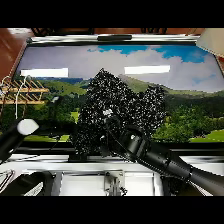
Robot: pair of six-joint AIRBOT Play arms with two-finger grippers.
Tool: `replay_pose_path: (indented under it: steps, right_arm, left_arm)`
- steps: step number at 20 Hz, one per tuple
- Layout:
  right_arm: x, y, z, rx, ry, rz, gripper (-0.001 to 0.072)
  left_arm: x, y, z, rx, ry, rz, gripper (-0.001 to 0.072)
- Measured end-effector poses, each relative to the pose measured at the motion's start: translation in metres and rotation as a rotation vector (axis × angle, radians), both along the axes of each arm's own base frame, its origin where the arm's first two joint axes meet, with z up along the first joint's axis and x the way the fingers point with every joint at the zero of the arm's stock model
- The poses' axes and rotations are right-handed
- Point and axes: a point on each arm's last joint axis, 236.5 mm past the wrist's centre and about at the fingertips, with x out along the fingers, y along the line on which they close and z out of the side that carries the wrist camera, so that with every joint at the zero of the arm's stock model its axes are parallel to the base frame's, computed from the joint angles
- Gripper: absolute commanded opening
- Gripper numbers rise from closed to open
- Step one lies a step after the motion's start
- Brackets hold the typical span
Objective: Fold the shirts.
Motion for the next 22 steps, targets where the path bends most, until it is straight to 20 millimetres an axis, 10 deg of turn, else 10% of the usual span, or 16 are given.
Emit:
replay_pose_path:
  steps: [4, 9, 18, 19, 22]
  right_arm:
    - [0.003, 0.004, 0.009, 0.032, -0.004, -0.055, 0.0073]
    - [-0.009, -0.004, 0.009, -0.006, 0.039, -0.036, 0.0073]
    - [-0.011, -0.042, 0.001, -0.196, 0.05, 0.016, 0.0073]
    - [-0.012, -0.039, 0.0, -0.191, 0.057, 0.02, 0.0073]
    - [-0.012, -0.029, -0.003, -0.161, 0.061, 0.033, 0.0073]
  left_arm:
    - [-0.052, 0.008, 0.03, -0.034, 0.034, -0.019, 0.0054]
    - [-0.11, 0.024, -0.002, 0.002, 0.188, -0.016, 0.0056]
    - [-0.102, 0.031, -0.026, 0.001, 0.17, 0.07, 0.0067]
    - [-0.099, 0.031, -0.025, -0.004, 0.16, 0.081, 0.0113]
    - [-0.092, 0.03, -0.024, -0.015, 0.135, 0.101, 0.0599]
